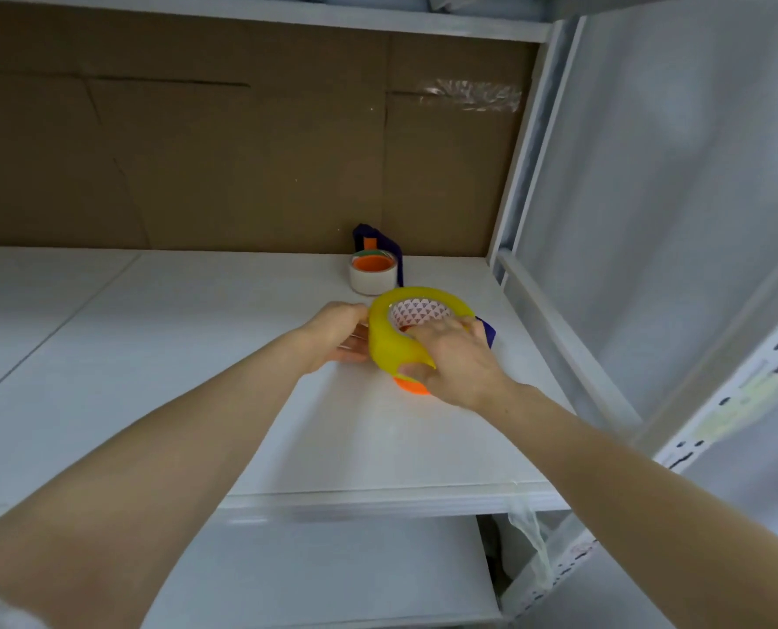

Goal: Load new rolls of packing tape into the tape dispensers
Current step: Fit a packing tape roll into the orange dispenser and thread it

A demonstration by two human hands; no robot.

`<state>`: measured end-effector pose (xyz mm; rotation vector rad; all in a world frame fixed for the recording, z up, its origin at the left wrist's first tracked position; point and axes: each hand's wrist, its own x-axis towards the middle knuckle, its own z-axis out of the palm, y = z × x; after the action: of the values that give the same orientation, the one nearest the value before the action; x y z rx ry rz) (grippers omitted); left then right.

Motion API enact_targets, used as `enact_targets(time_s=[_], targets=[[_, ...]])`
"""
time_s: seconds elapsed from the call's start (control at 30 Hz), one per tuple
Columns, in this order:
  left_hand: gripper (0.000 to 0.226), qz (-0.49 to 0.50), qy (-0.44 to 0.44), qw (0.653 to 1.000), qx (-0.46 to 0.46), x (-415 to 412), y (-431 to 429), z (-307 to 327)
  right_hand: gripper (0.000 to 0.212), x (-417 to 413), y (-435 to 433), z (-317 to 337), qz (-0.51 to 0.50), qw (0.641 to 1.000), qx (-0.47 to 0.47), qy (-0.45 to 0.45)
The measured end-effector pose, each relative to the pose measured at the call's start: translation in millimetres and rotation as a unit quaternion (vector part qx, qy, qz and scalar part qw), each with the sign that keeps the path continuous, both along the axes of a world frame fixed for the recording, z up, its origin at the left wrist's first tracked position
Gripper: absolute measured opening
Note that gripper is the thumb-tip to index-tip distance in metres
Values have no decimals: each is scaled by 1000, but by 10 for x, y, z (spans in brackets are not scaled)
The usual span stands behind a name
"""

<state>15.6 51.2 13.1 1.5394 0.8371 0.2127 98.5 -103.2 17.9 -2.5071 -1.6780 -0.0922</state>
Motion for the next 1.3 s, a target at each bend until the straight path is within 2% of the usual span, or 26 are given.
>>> enact_targets(time_s=[0.17, 0.33, 0.6, 0.87, 1.03, 1.1, 1.17, 1.23, 1.3], targets=[[51, -22, 4, 1000, -3, 165, -83, -18, 53, 94, -115, -13, -11, 998, 10, 54], [55, -15, -6, 1000, -19, 360, -173, -79, 53, 162, -240, -52, -6, 994, 30, 101], [59, 3, 16, 1000, 10, 525, -209, -93, 54, 307, -376, 53, 2, 982, 47, 183], [64, -28, 39, 999, 25, 528, -207, -90, 52, 346, -423, -41, 0, 978, 49, 201], [66, -15, 53, 998, -19, 476, -196, -135, 49, 387, -330, -43, 3, 977, 34, 211], [68, -42, 100, 993, 47, 448, -208, -176, 47, 403, -355, -139, 3, 974, 42, 223], [62, -68, 142, 974, 164, 439, -213, -198, 48, 407, -401, -217, 4, 967, 52, 249], [41, -61, 112, 957, 261, 412, -234, -186, 48, 435, -411, -215, -11, 951, 72, 302], [28, -45, 36, 920, 388, 348, -277, -132, 36, 498, -362, -114, -54, 906, 176, 382]])
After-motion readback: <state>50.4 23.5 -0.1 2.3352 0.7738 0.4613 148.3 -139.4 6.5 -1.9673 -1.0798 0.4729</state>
